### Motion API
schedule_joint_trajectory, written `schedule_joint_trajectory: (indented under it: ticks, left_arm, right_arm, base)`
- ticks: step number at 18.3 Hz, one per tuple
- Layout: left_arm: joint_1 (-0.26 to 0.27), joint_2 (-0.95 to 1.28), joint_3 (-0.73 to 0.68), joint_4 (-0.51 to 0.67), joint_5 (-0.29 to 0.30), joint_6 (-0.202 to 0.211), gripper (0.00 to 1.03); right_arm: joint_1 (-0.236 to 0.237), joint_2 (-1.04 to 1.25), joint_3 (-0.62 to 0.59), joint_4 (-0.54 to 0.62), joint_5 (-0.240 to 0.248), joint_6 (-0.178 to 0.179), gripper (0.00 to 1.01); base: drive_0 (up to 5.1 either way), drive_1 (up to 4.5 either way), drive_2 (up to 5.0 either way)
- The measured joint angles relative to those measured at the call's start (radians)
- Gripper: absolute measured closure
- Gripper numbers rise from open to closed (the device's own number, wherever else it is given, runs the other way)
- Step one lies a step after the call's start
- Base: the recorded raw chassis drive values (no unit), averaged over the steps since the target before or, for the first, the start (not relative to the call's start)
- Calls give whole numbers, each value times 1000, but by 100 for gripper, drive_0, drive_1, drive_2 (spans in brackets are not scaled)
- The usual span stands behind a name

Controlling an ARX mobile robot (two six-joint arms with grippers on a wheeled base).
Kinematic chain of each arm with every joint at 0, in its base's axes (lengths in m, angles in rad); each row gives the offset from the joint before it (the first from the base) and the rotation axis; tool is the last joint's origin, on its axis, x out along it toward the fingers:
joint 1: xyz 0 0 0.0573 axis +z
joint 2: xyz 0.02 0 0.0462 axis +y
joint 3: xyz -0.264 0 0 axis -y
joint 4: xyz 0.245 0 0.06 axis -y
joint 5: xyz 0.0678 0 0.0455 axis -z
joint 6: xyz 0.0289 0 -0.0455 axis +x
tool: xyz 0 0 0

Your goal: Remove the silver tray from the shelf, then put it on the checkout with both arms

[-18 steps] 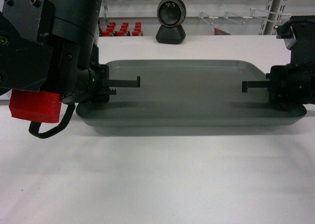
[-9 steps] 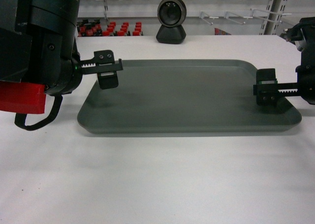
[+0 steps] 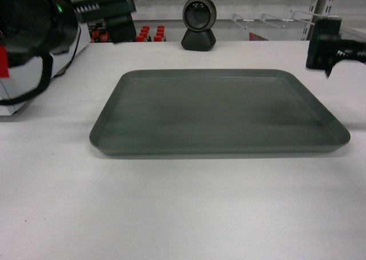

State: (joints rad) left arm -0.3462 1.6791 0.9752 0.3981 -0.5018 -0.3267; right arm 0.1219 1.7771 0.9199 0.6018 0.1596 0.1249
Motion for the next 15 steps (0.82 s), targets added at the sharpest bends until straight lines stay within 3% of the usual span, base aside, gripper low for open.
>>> schedule_joint_trajectory:
  ticks: [3, 4, 5, 7, 10, 12, 13, 15]
  left_arm:
    - [-2, -90, -25, 18, -34, 67, 5]
    - [-2, -97, -27, 17, -35, 70, 5]
    - [-3, -133, -37, 6, -45, 97, 5]
    - [-14, -204, -43, -6, -91, 139, 5]
    - [-26, -237, -43, -2, -122, 162, 5]
    - [39, -307, -208, 211, 137, 261, 27]
    - [69, -369, -303, 257, 203, 284, 37]
    - [121, -459, -443, 312, 262, 304, 59]
  right_arm:
    - [3, -132, -20, 1, 7, 10, 3]
    - [3, -142, -23, 0, 7, 9, 3]
    - [8, -196, -55, 56, -4, -2, 7]
    - [11, -357, -197, 81, -28, -74, 28]
    - [-2, -597, -420, 104, -39, -101, 67]
    - [-27, -665, -537, 127, -61, -105, 91]
    - [-39, -690, -585, 129, -65, -111, 100]
    - [-47, -764, -653, 138, -85, -115, 99]
  base:
    - [0, 0, 0]
    - [0, 0, 0]
    - [0, 0, 0]
    - [0, 0, 0]
    - [0, 0, 0]
    - [0, 0, 0]
    - [0, 0, 0]
    - [0, 0, 0]
